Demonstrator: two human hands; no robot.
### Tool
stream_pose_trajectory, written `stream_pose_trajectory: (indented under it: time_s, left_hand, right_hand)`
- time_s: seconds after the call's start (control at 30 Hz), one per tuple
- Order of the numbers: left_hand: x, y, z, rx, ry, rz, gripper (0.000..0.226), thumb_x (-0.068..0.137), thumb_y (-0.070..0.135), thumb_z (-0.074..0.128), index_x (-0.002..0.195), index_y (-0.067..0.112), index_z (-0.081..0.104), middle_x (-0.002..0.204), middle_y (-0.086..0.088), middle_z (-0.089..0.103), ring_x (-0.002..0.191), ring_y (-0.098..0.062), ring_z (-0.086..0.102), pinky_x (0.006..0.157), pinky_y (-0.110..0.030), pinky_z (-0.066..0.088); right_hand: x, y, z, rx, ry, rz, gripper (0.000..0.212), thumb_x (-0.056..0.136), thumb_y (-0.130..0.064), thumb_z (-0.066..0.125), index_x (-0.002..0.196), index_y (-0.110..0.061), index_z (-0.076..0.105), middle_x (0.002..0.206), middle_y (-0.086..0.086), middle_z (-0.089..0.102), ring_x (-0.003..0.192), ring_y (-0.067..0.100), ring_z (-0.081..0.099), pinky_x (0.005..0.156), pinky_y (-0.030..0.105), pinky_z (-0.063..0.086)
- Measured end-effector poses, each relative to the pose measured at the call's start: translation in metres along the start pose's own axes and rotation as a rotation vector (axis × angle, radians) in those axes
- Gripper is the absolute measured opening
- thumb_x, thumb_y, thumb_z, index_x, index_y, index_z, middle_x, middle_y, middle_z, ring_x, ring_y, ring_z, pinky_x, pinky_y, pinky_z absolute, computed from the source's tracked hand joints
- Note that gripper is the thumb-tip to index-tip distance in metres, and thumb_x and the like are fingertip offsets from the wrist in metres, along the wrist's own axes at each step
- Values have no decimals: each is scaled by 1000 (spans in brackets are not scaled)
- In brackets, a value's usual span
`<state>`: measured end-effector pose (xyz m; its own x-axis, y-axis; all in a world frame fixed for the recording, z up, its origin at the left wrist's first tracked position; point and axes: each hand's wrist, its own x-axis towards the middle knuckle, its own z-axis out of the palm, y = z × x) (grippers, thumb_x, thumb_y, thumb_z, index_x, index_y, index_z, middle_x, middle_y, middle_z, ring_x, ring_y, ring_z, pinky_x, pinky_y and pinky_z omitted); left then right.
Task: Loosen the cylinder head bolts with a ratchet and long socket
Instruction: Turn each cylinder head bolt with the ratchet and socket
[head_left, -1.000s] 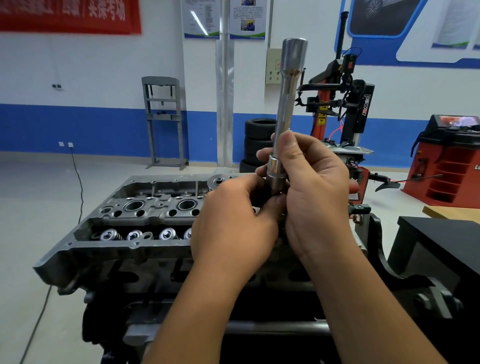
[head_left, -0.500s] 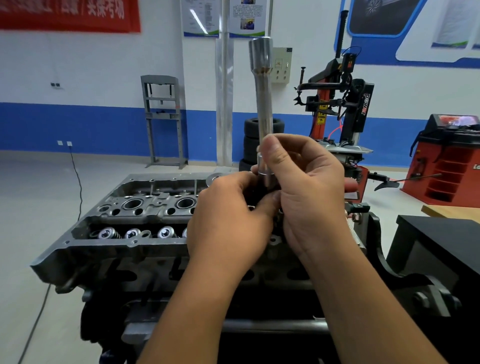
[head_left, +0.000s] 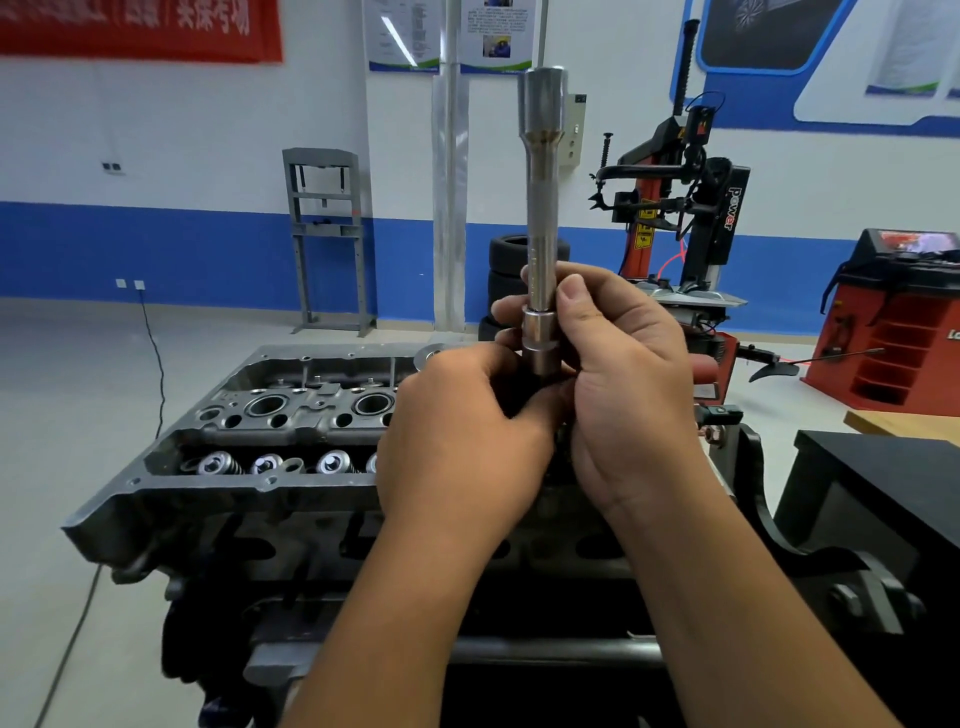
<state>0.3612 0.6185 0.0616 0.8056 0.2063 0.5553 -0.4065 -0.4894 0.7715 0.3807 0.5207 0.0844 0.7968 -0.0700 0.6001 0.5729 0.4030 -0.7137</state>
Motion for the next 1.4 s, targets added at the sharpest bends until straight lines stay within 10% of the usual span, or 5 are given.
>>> stream_pose_trajectory:
  time_s: [0.6,1.4]
  left_hand:
    - [-2,0,-1,29,-48,38,23,85,55,70,106,47,73,94,27,75,94,-1,71,82,-42,61]
    - [-2,2,-1,25,-13,10,32,75,62,65,104,50,69,90,21,76,92,-11,73,79,-43,61]
  right_hand:
    - [0,1,-2,-132,112,-113,12,84,-29,81,84,-22,72,74,2,70,68,18,68,68,36,60]
    - [-1,-1,1,-77,22,-21,15,94,-32,67,87,-22,77,83,9,76,72,20,69,68,36,58]
